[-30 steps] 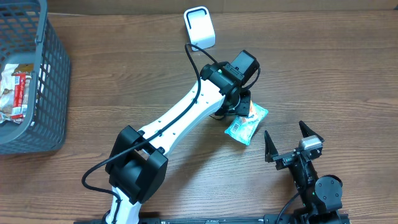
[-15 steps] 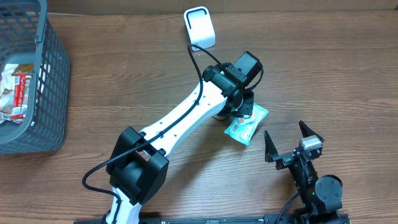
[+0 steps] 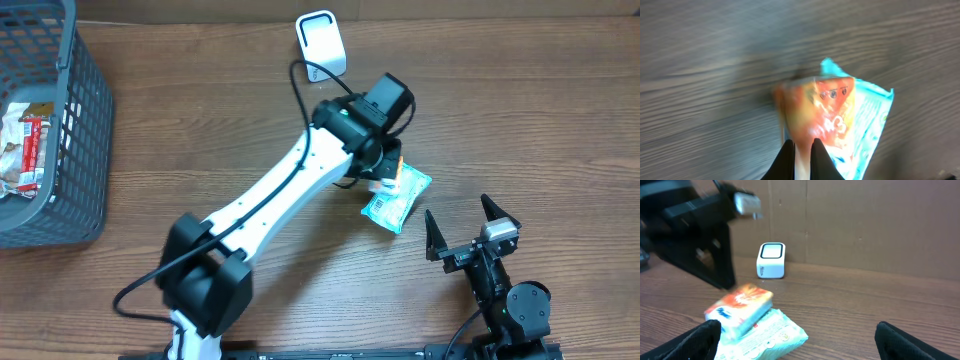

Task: Scan the item barcode
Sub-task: 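Lower the wipes pack onto the table and open the left gripper, then reach the left gripper back into the basket and grasp the PanTree bag, then carry the PanTree bag with red stick out and drop it on the table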

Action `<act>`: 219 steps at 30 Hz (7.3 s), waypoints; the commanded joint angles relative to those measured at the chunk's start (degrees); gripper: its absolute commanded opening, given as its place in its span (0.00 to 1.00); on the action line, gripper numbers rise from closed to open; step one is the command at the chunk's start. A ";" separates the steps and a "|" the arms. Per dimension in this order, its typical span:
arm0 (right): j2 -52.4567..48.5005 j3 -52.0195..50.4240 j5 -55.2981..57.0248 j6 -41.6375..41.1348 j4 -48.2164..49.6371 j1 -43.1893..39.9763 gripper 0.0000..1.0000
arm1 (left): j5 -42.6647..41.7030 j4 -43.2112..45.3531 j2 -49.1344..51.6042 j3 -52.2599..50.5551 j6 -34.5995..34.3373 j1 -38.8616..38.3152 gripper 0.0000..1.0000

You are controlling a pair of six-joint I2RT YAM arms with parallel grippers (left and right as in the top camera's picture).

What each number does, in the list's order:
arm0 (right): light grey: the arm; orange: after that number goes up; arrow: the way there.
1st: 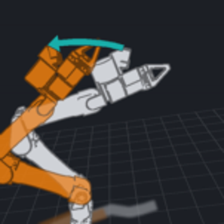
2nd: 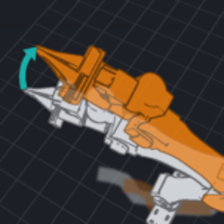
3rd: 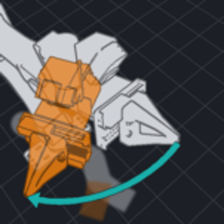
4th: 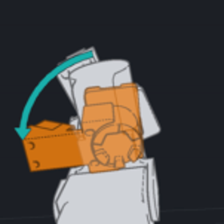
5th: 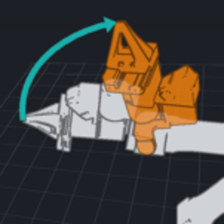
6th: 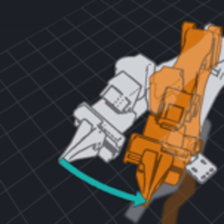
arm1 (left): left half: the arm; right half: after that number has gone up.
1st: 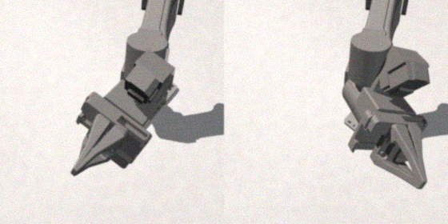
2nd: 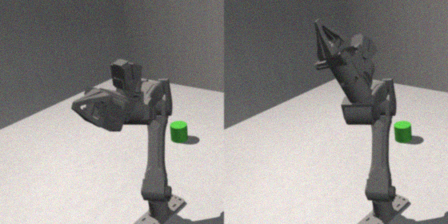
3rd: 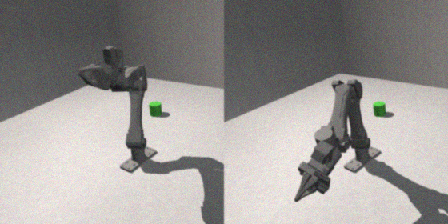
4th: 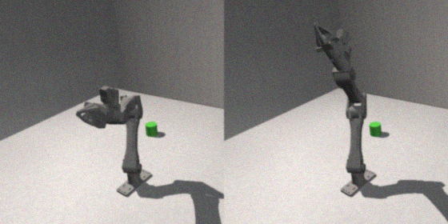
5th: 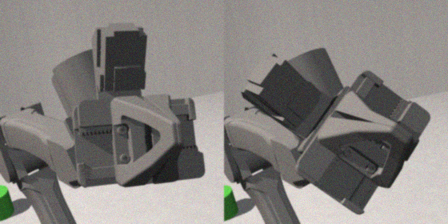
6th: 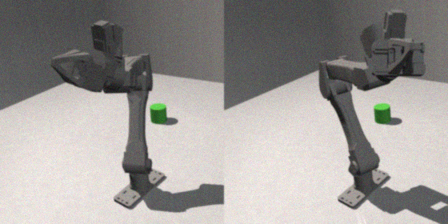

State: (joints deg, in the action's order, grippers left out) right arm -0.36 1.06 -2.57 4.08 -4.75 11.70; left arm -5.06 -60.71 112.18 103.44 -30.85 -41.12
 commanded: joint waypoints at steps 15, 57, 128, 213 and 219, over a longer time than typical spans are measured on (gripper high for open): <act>0.17 -0.61 0.35 0.20 0.11 -0.20 1.00 | 31.41 -21.42 -4.52 0.72 -0.68 4.20 0.04; 0.17 -0.61 0.37 0.20 0.11 -0.20 1.00 | 9.27 -8.98 6.25 26.10 32.65 79.41 1.00; 0.17 -0.61 0.37 0.20 0.11 -0.20 1.00 | 2.73 -6.36 -9.35 29.94 14.47 77.40 0.04; 0.17 -0.61 0.37 0.20 0.11 -0.20 1.00 | 27.26 1.79 -16.31 -11.78 7.08 29.09 1.00; 0.17 -0.61 0.37 0.20 0.11 -0.20 1.00 | 27.26 1.81 -16.31 -11.78 7.08 29.09 1.00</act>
State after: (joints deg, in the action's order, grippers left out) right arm -0.36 1.06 -2.55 4.08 -4.80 11.70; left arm 20.47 -58.78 96.64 90.80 -24.86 -12.10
